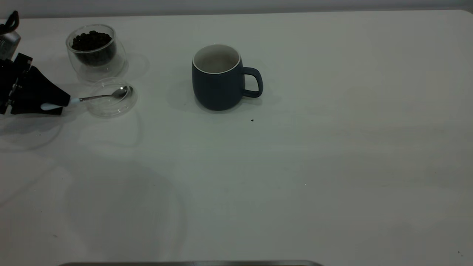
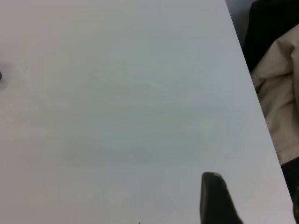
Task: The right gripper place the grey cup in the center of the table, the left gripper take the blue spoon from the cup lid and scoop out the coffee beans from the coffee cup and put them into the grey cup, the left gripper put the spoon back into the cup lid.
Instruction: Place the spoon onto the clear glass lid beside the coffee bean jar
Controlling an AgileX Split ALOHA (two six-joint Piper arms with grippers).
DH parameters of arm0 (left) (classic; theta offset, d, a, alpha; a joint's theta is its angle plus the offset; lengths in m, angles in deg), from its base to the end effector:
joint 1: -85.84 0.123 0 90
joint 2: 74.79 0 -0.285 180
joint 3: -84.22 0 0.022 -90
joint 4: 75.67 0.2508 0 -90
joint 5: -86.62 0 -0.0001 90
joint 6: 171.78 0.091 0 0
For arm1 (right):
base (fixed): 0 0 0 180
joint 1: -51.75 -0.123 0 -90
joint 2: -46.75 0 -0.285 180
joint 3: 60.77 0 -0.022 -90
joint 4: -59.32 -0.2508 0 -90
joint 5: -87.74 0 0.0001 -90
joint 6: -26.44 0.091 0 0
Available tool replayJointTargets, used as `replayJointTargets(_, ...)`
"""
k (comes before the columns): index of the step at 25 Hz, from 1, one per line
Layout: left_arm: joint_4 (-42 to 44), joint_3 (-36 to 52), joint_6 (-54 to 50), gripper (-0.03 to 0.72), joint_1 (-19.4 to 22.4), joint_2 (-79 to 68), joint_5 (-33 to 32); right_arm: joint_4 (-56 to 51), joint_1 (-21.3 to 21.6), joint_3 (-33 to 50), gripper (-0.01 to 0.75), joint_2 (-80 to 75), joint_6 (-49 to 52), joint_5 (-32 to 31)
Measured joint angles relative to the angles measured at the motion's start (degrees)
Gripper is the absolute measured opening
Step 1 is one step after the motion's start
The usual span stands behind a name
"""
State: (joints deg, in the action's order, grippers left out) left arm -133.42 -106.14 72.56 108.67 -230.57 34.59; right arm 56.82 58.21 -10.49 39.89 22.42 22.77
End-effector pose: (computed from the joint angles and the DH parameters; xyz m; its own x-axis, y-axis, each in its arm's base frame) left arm 0.4112 0.1072 -0.0219 -0.9641 -0.1285 -0.2323 0.0467 0.7793 -0.6249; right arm -0.0068 0.0044 0.2632 -0.5312 0.0082 -0.8472 0.0518 0.9984 -0.0228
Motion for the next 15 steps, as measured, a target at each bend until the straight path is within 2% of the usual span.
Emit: replayJointTargets(15,0.51,-6.25,-2.59,0.360,0.00,0.21,-4.75,0.00,0.00,0.00,0.364,0.00,0.00,0.00)
